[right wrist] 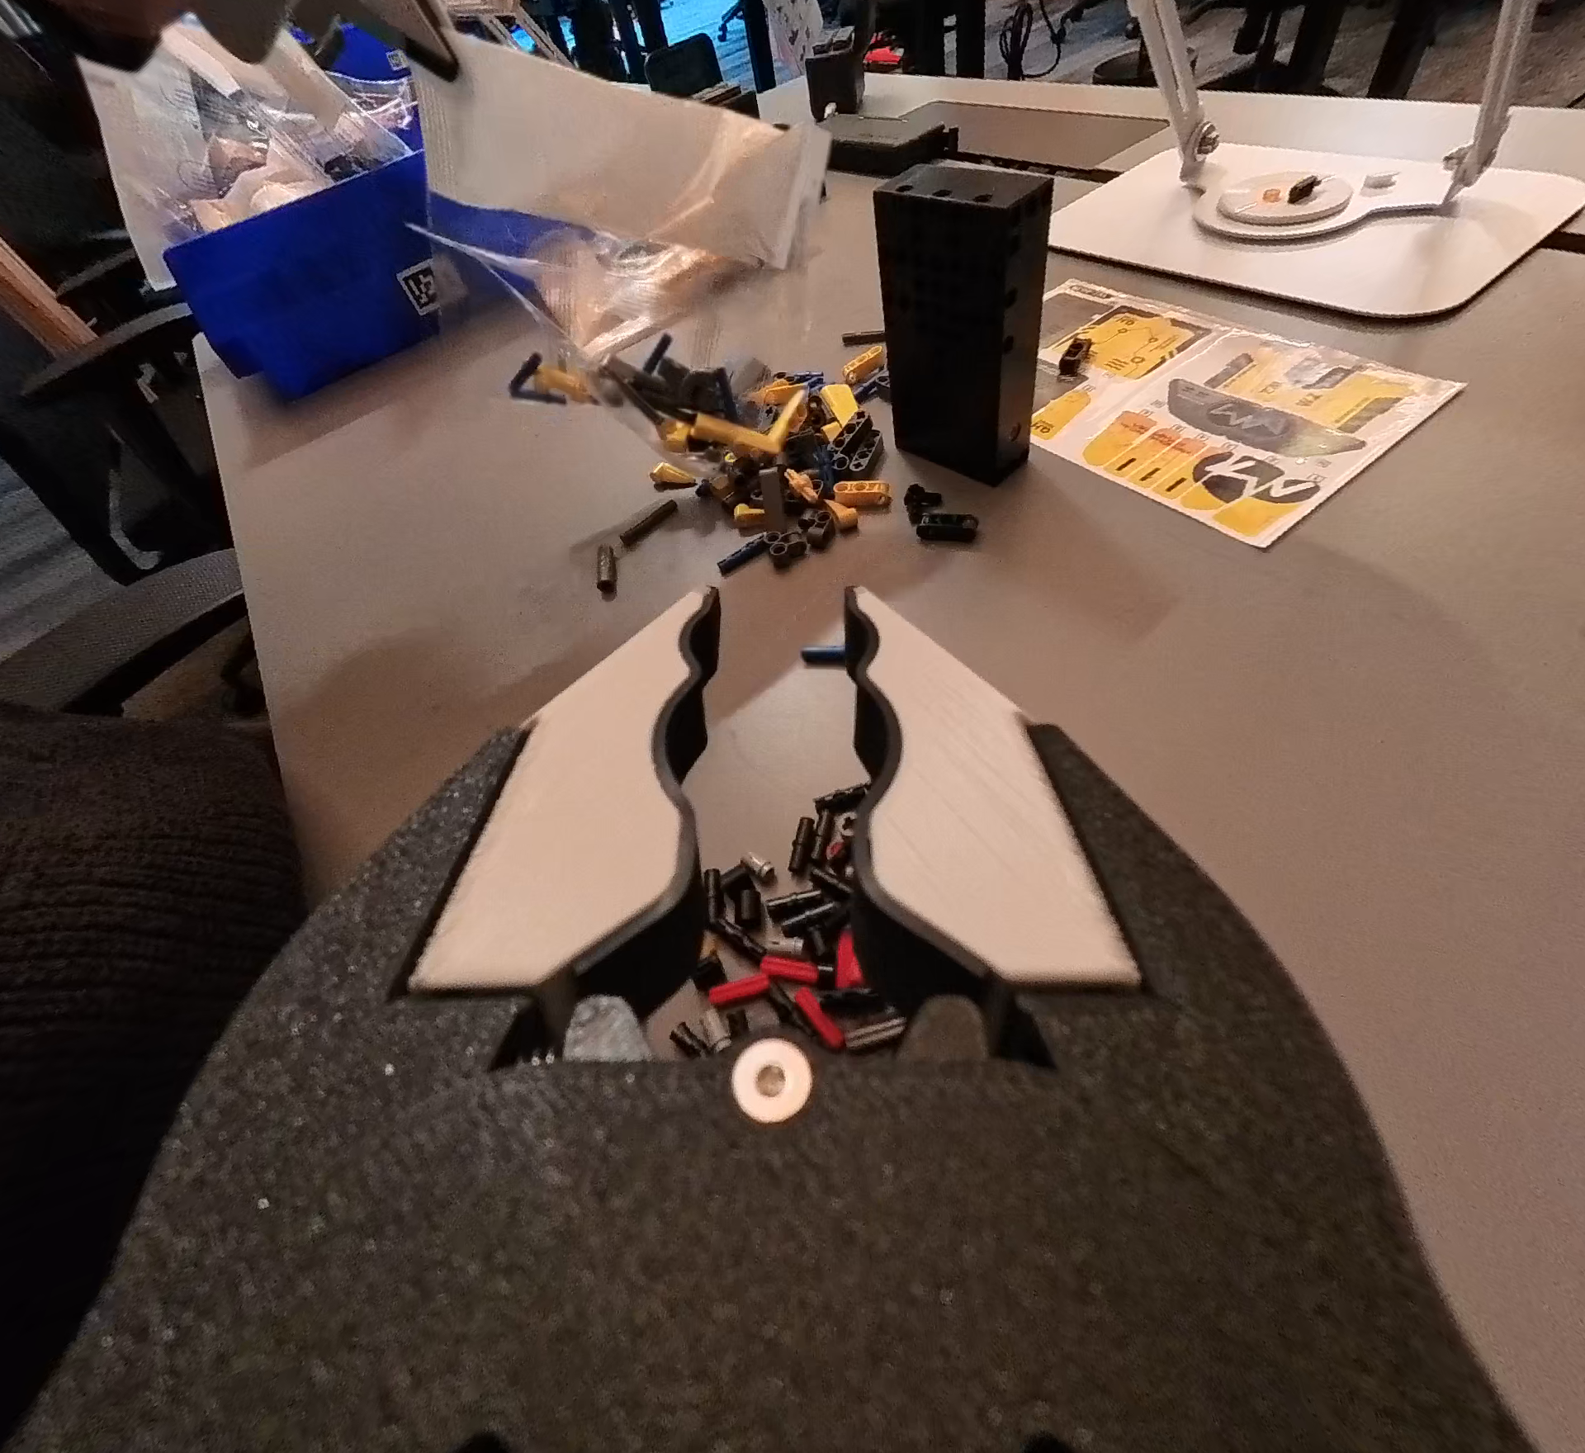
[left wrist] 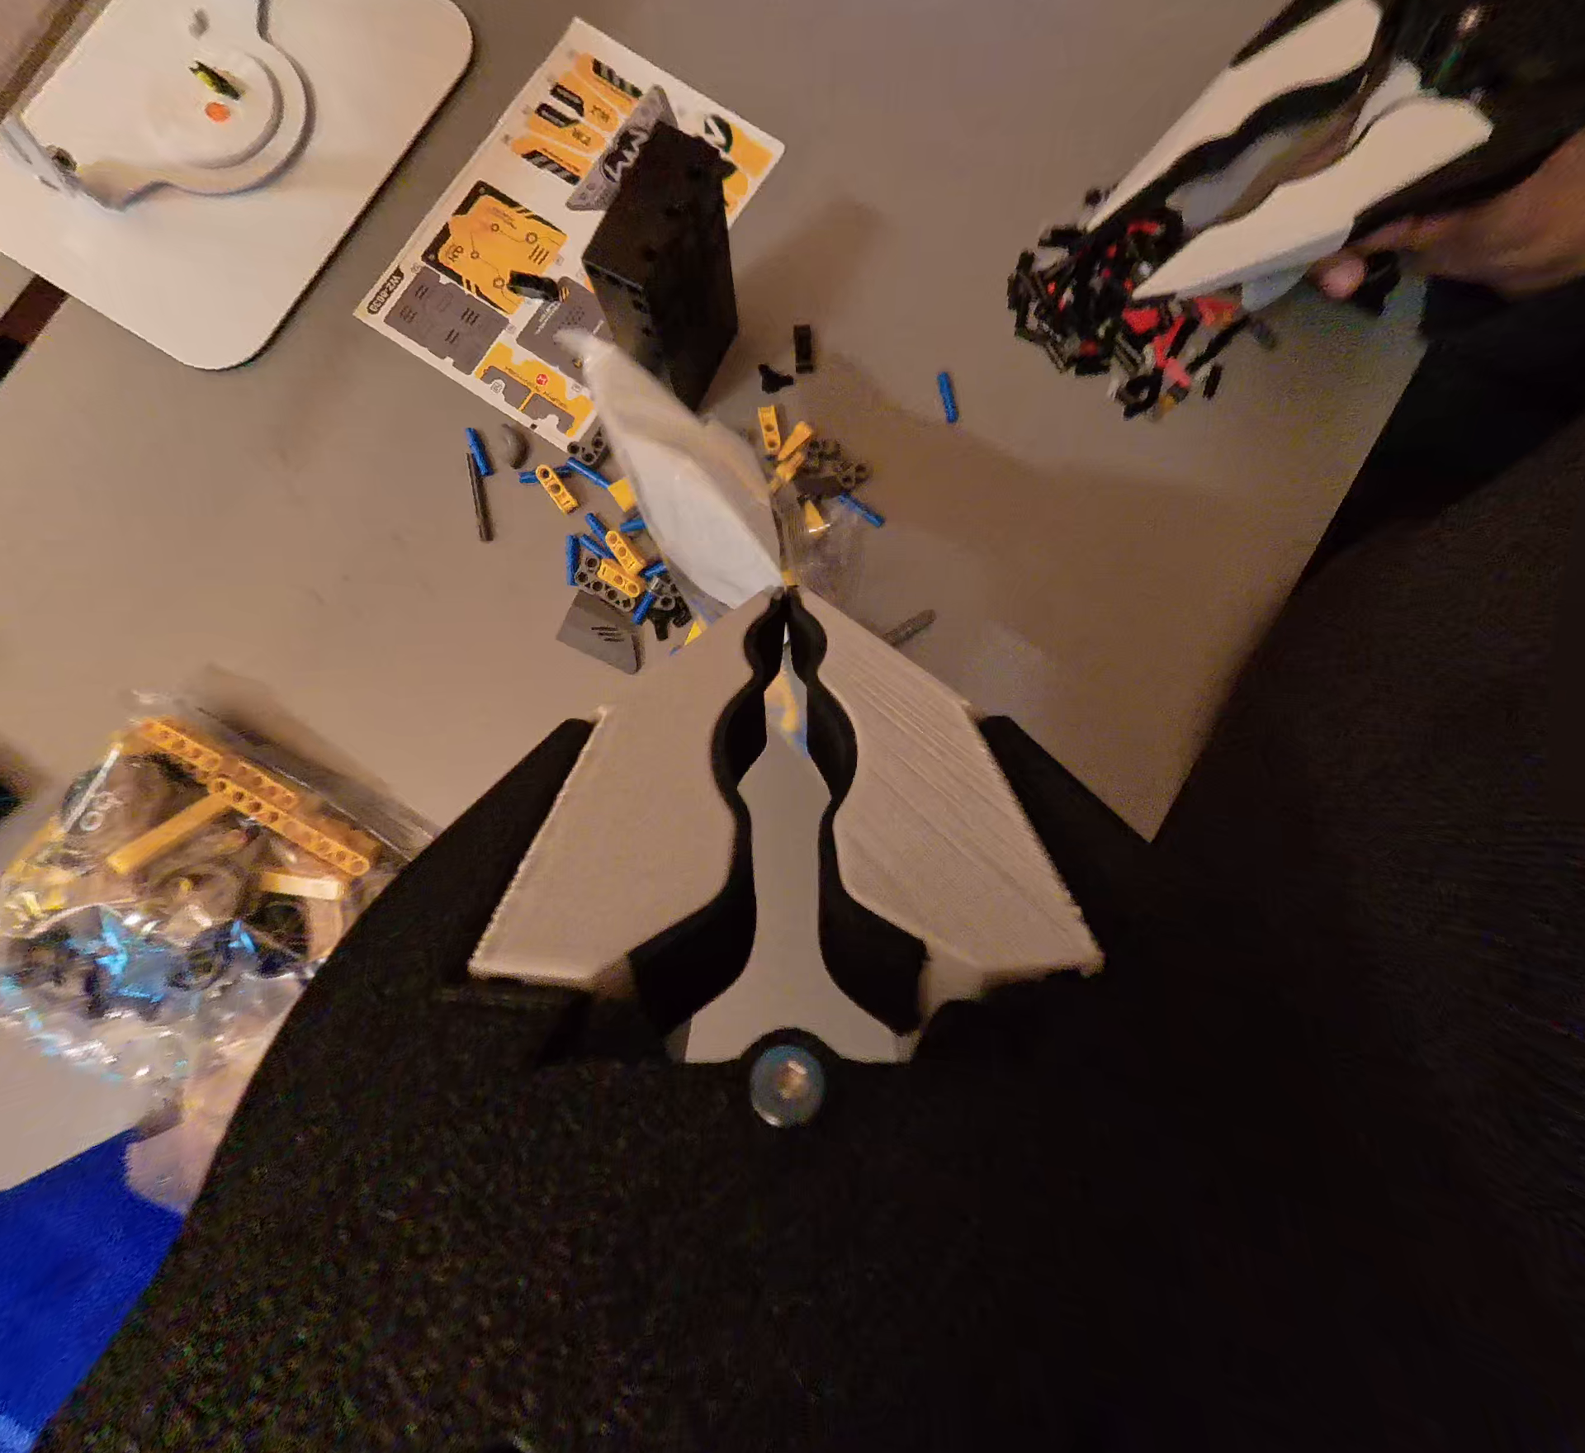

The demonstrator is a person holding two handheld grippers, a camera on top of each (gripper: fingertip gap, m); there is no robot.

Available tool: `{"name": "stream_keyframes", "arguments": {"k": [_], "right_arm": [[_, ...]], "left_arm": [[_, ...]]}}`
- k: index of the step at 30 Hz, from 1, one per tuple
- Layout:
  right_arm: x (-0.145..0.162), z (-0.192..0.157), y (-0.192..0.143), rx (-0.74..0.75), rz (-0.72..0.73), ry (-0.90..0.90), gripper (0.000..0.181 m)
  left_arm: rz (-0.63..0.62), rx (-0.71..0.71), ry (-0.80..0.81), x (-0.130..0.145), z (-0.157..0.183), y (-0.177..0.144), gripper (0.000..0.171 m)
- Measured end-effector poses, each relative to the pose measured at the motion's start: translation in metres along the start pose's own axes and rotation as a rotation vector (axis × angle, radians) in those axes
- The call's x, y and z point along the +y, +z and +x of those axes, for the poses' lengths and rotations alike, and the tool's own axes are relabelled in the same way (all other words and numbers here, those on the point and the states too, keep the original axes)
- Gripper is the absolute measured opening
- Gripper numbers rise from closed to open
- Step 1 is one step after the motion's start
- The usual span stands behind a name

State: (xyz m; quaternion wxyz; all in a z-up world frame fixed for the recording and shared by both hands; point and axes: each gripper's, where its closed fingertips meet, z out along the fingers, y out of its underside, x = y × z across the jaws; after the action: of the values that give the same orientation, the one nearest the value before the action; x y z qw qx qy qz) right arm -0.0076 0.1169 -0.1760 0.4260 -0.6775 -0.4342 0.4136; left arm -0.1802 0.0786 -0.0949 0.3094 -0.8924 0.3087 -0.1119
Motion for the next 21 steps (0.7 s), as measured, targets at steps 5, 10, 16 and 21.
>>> {"name": "stream_keyframes", "arguments": {"k": [5, 10, 16, 21], "right_arm": [[-0.002, -0.003, 0.003, -0.018, 0.007, -0.002, 0.028], [-0.011, -0.010, 0.003, -0.025, 0.018, -0.044, 0.028], [-0.015, -0.009, -0.001, -0.024, 0.029, -0.040, 0.028], [-0.045, -0.011, 0.001, -0.022, 0.016, -0.174, 0.028]], "left_arm": [[-0.158, -0.006, 0.080, -0.003, 0.005, 0.003, 0.000], [-0.302, -0.090, 0.127, -0.002, -0.013, 0.010, 0.000], [-0.385, -0.119, 0.172, -0.004, -0.015, 0.007, 0.000], [-0.476, -0.237, 0.282, -0.008, -0.027, -0.002, 0.000]]}}
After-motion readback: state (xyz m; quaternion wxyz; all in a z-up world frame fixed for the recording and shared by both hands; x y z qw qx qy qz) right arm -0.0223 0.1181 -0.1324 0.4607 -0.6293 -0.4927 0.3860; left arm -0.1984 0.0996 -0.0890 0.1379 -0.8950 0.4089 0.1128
